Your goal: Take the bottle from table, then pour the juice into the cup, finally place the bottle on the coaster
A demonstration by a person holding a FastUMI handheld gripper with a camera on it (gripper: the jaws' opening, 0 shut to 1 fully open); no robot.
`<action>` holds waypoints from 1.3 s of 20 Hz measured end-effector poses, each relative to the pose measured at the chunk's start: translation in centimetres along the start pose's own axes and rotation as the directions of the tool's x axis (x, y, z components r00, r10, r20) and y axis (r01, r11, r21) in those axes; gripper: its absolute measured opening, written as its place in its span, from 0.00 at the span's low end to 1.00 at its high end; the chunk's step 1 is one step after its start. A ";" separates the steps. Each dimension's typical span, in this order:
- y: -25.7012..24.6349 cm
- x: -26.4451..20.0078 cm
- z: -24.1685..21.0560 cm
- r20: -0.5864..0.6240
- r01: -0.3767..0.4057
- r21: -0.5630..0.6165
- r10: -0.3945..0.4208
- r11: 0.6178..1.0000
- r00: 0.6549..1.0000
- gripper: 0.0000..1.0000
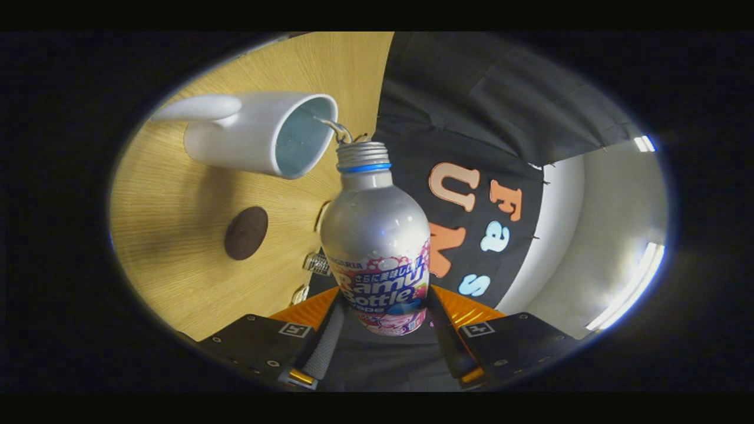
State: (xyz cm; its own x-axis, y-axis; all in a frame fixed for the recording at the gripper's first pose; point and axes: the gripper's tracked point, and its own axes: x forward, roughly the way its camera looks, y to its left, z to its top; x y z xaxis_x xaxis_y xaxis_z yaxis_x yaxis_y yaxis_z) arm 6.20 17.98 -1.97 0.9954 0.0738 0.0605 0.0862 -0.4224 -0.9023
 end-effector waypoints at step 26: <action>-1.7 0.5 -0.3 0.010 -0.015 -0.131 0.017 0.991 1.000 0.77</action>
State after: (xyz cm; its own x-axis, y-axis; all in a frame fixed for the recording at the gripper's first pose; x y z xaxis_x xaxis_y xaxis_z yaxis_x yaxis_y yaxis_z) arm 6.59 18.48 -0.33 0.9963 0.0761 0.0409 0.0755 -0.5379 -0.8396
